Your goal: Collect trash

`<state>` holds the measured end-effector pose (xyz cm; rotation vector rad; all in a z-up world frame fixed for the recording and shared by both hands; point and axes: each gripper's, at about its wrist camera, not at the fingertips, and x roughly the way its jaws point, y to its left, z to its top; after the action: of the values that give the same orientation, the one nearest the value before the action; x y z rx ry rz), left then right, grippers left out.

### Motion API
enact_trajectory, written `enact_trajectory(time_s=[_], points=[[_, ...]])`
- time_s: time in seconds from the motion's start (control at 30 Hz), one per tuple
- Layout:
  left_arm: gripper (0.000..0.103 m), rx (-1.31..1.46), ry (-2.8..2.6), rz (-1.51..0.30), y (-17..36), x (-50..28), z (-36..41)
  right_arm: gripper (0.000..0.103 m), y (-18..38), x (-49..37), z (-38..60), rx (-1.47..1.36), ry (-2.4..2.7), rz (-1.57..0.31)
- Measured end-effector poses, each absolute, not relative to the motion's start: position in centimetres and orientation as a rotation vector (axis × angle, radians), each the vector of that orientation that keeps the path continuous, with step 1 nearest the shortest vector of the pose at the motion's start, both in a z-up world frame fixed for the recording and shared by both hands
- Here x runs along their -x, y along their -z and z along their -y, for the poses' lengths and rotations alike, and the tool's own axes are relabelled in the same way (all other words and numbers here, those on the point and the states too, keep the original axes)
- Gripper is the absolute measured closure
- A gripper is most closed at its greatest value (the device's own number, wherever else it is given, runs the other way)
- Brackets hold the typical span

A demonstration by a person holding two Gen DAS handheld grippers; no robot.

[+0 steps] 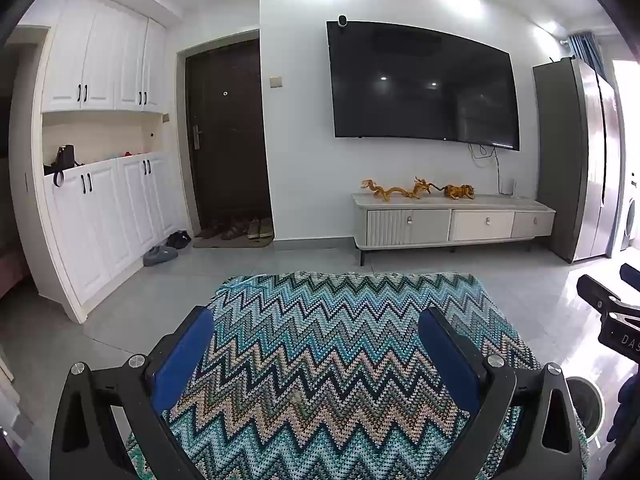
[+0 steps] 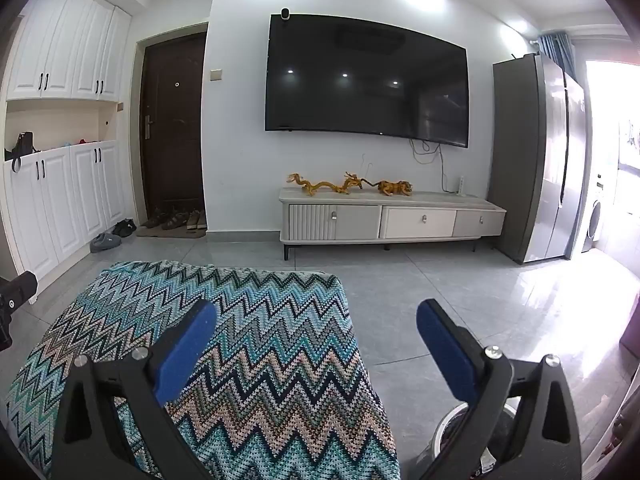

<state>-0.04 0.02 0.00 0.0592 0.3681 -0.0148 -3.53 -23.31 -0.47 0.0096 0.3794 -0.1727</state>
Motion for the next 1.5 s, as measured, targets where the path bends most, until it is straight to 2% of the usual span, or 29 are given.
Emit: enact_trajectory(time_s=[0.77, 1.5], points=[[0.0, -0.038, 0.029, -0.359, -0.9, 1.1, -1.5, 0.002, -1.3, 4.7, 22.8, 0.002, 0.184, -0.351], [0.0, -0.074, 0.0, -0.388, 0.4, -0.4, -1.6, 0.002, -1.4, 4.5, 24.1, -0.014, 0.189, -0.35]])
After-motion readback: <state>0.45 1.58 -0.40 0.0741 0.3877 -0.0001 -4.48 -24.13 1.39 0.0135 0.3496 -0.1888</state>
